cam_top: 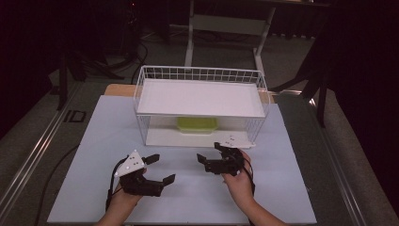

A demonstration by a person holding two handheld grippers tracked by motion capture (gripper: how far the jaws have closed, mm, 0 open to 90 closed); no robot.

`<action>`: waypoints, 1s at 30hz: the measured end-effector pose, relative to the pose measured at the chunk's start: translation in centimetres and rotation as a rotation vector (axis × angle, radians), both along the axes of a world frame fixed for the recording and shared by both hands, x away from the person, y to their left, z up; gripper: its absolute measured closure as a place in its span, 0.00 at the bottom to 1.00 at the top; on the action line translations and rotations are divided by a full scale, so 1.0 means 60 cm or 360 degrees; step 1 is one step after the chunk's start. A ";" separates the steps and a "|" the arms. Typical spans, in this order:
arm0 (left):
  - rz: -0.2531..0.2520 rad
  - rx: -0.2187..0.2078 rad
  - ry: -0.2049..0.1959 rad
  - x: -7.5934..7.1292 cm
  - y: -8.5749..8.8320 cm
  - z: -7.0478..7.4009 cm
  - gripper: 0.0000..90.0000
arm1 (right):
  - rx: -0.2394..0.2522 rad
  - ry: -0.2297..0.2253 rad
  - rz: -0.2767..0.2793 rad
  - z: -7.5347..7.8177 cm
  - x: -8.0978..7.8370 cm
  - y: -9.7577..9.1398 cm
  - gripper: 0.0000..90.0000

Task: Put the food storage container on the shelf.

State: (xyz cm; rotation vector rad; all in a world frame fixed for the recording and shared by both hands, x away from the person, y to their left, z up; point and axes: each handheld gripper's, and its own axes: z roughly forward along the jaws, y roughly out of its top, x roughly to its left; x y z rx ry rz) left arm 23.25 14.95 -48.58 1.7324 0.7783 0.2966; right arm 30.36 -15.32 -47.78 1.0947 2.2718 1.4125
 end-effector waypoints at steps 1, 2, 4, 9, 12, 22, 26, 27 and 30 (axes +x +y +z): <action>-0.0007 0.0004 -0.0008 -0.001 0.002 0.001 0.09 | 0.0000 -0.0013 0.0011 0.001 -0.004 -0.005 0.18; -0.0014 0.0004 -0.0008 -0.002 0.004 0.002 0.09 | -0.0010 -0.0022 0.0026 0.001 -0.008 -0.010 0.18; -0.0010 0.0005 -0.0008 -0.004 0.008 0.003 0.09 | -0.0030 -0.0034 0.0033 0.001 -0.016 -0.019 0.18; -0.0037 -0.0007 -0.0011 -0.009 0.021 0.003 0.09 | 0.0020 -0.0045 0.0092 -0.001 -0.027 -0.047 0.18; -0.0031 -0.0002 -0.0003 -0.011 0.029 0.002 0.09 | 0.0030 -0.0050 0.0081 0.000 -0.035 -0.061 0.18; -0.0033 0.0014 0.0018 -0.025 0.051 -0.010 0.09 | 0.0058 -0.0077 0.0063 -0.001 -0.060 -0.093 0.18; -0.0032 0.0018 0.0024 -0.030 0.059 -0.015 0.09 | 0.0019 -0.0100 0.0065 0.001 -0.071 -0.107 0.18; -0.0033 0.0016 0.0037 -0.031 0.062 -0.016 0.09 | 0.0019 -0.0095 0.0068 0.001 -0.073 -0.110 0.18; -0.0044 0.0008 0.0042 -0.035 0.068 -0.016 0.09 | -0.0002 -0.0091 0.0072 0.000 -0.083 -0.120 0.18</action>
